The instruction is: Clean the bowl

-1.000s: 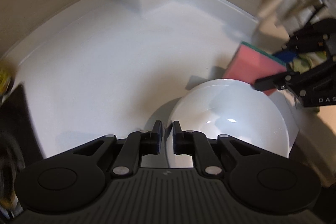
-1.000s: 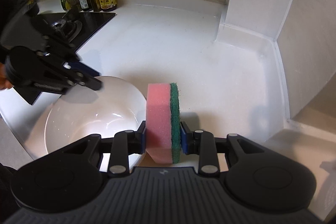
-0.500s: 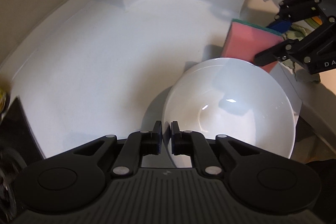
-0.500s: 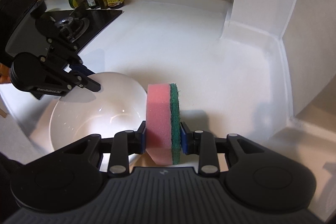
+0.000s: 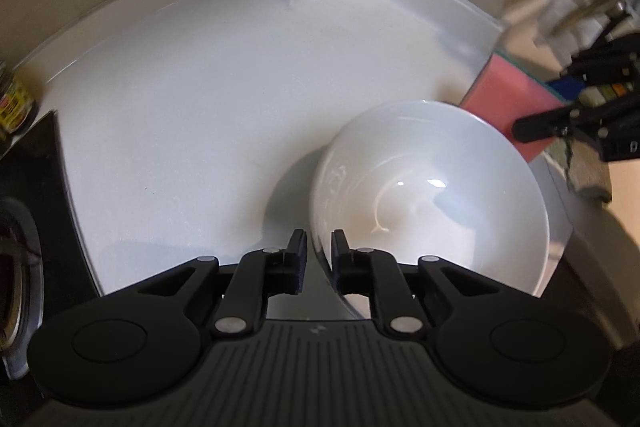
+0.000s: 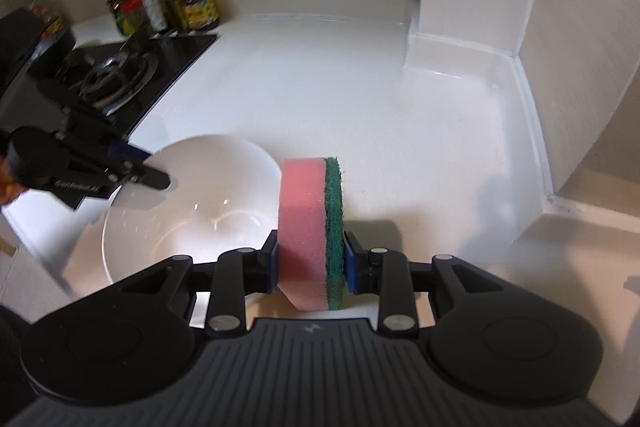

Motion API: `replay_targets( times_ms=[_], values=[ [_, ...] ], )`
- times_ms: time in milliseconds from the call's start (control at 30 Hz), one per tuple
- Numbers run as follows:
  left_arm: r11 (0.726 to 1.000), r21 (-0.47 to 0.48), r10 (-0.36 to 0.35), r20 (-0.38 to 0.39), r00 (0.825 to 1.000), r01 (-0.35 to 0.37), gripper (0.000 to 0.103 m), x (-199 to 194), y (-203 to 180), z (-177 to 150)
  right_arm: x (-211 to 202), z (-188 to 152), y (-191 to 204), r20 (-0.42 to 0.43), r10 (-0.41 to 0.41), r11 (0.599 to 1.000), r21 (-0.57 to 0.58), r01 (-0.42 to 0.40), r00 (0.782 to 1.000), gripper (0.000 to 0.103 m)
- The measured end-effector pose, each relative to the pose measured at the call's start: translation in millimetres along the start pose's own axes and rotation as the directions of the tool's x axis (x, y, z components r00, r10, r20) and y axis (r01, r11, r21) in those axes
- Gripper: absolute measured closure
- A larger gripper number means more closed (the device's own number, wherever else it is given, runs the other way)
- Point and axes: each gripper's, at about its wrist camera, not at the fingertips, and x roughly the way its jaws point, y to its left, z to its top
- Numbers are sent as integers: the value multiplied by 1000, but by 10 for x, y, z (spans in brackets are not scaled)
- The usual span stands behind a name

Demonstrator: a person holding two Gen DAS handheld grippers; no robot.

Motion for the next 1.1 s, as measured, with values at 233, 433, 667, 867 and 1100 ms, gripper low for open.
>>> replay_targets(
  times_ms=[233,433,667,867,1100],
  values=[
    [968,250,-17,2,1000,15,93,153,-131,300,36,114,-32,-14,-13,1000,-22,13,1000,76],
    [997,78,-13,63,998,8,90,35,-44,316,94,147,-55,10,-42,999,26,41,999,76],
    [997,-73,-28,35,999,31,90,-120,33,21,-4,-17,-90,27,-31,995,93,28,999,76],
    [995,95,-36,-6,999,36,97,23,-18,221,-49,-48,-83,-17,1,999,33,0,1000,76],
    [963,266,-38,1,999,37,96,181,-160,505,52,77,-45,7,-59,998,4,59,998,76]
  ],
)
